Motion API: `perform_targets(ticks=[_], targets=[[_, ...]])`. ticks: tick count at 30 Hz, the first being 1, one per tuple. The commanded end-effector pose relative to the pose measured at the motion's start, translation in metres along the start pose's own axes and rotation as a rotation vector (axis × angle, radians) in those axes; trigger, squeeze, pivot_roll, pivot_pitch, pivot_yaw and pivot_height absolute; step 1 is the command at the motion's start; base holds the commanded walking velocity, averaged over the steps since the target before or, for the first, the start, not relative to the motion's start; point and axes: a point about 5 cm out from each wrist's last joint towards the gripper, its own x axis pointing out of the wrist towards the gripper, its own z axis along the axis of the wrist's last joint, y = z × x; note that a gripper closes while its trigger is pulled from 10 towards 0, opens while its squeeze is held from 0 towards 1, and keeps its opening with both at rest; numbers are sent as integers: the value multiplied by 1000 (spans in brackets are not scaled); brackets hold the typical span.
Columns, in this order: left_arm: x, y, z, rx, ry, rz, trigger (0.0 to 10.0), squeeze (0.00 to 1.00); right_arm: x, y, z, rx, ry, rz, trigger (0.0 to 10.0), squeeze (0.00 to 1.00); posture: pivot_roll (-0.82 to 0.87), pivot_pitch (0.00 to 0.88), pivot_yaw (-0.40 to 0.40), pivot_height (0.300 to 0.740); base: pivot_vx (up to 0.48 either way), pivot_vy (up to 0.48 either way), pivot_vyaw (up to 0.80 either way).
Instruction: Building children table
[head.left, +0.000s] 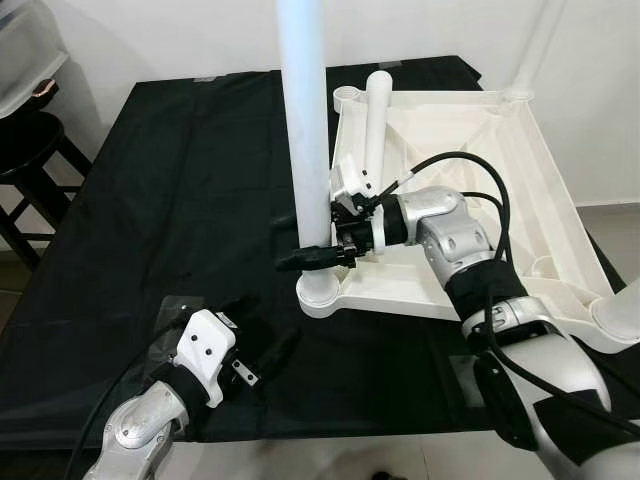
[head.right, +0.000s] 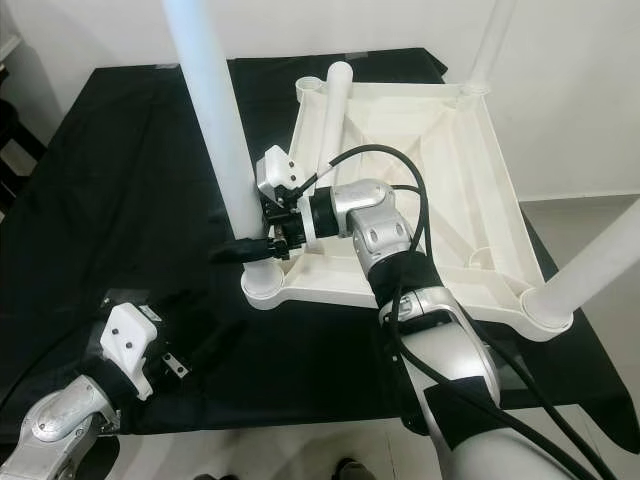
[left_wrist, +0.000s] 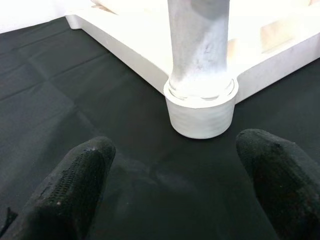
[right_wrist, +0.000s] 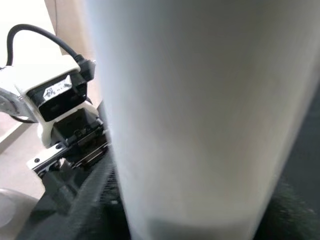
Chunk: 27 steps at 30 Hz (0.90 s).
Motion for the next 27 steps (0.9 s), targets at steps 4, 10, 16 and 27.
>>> perform_targets(ticks=[4, 10, 16, 27], targets=[[-2, -3, -5, -5, 24, -7, 10000, 0, -3, 1, -7, -1, 24, 13, 0, 0, 69, 212, 39, 740, 0, 0, 0], [-3, -5, -6, -12, 26, -10, 10000, 0, -9, 5, -31, -19, 64, -188, 0, 0, 58, 227, 35, 740, 0, 0, 0], [-5, -5, -6, -14, 30, -9, 10000, 0, 3, 19, -59, 146, 44, -666, 0, 0, 58, 246, 21, 740, 0, 0, 0], [-5, 0, -6, -12, 38, -12, 10000, 0, 43, 85, -74, 305, 8, -1015, 0, 0, 41, 246, 47, 740, 0, 0, 0]])
